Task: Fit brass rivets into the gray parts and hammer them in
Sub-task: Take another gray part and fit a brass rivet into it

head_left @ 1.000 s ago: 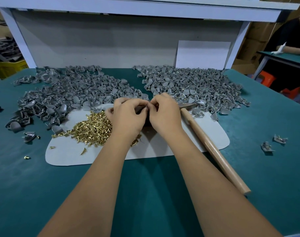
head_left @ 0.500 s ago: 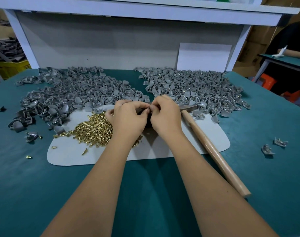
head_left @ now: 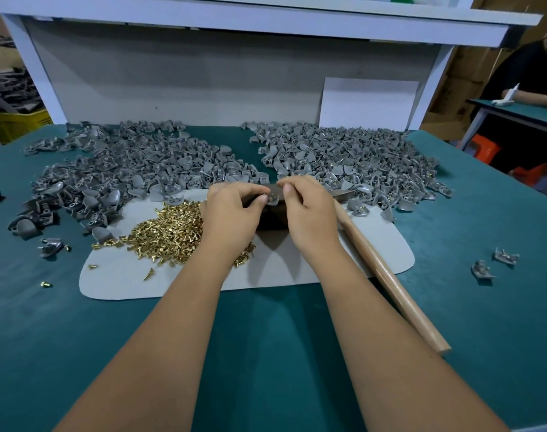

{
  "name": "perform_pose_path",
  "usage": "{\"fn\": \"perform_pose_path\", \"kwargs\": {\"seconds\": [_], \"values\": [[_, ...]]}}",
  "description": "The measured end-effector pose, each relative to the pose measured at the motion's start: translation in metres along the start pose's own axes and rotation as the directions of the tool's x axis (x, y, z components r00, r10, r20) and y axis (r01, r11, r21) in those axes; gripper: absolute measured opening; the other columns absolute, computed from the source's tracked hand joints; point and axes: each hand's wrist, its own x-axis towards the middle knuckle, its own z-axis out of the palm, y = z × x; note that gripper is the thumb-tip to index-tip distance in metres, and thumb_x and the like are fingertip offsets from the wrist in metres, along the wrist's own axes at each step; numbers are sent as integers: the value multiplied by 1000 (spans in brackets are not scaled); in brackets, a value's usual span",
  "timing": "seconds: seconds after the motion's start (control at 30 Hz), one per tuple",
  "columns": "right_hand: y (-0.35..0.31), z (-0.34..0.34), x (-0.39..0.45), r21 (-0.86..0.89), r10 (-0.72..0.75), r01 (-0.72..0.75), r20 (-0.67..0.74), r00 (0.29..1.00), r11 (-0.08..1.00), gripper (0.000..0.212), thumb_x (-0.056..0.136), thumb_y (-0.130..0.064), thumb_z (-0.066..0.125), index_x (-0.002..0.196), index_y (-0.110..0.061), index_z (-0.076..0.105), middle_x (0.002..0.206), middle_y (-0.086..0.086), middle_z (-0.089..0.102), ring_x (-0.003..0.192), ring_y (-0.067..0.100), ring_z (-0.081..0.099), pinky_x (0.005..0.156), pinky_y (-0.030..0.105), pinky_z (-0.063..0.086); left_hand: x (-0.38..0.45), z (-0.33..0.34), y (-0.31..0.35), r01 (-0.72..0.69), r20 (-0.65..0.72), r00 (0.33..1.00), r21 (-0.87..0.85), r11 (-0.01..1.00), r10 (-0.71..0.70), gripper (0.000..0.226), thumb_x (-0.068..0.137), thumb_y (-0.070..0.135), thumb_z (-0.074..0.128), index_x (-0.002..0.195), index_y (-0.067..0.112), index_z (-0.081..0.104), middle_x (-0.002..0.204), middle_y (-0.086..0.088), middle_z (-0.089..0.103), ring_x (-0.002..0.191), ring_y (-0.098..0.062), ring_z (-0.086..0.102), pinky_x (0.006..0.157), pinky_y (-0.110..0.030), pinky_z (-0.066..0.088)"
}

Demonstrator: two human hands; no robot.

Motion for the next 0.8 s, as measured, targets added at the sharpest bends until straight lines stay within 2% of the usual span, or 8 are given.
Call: {"fn": "perform_pose_path", "kwargs": {"seconds": [0.1,0.17,0.27,0.37,0.43,0.5,0.63,0.8], "values": [[0,1,0,55,31,-30,-4,1000,998,24,97,-10,45,102,-13,68,96,-8,59,88,-2,52,76,6,37,-1,-2,5,27,18,1000,-145,989,-25,16,93,14,65,103,20,76,90,13,70,86,8,63,90,-28,52],[1,1,-1,91,48,-48,4,999,995,25,97,-10,44,105,-13,67,100,-8,61,94,3,55,80,11,40,-1,-2,7,59,27,998,-212,976,-54,16,94,13,64,99,22,76,84,21,68,75,17,60,83,-23,51],[-1,1,-2,121,56,-59,28,998,991,27,94,-6,44,106,-13,68,101,-7,62,98,9,57,85,19,44,-1,-4,8,97,36,995,-271,958,-91,19,95,15,62,93,29,74,86,20,70,79,13,63,88,-29,54],[-2,1,-1,84,37,-40,37,999,996,27,90,-3,48,104,-13,69,98,-9,61,95,5,55,82,12,42,-2,-5,10,127,42,992,-317,940,-120,20,95,15,62,89,31,73,93,10,74,94,-6,68,96,-40,54],[-2,1,-1,61,22,-24,37,999,998,27,87,-2,50,103,-13,69,97,-8,62,92,4,55,79,11,41,-2,-5,10,141,43,990,-324,935,-134,21,95,15,62,87,32,73,93,9,74,95,-10,68,95,-43,55],[-2,1,-2,36,10,-11,39,999,999,27,84,-2,52,101,-14,69,95,-7,62,88,5,55,78,14,43,-1,-5,10,142,40,990,-319,937,-137,22,95,16,63,85,33,73,91,10,74,92,-7,68,93,-42,56],[-3,1,-2,0,-14,14,29,999,1000,26,81,-3,55,100,-13,69,91,-6,62,82,5,55,76,18,46,-1,-5,8,128,38,992,-320,939,-122,22,94,15,64,84,33,73,86,17,72,78,10,64,90,-35,57],[-2,2,-2,-13,-37,38,26,999,999,26,80,-4,57,100,-16,69,91,-9,61,82,4,56,76,18,47,0,-5,6,85,28,996,-311,946,-80,24,92,13,66,84,34,72,87,15,72,76,12,64,85,-23,54]]}}
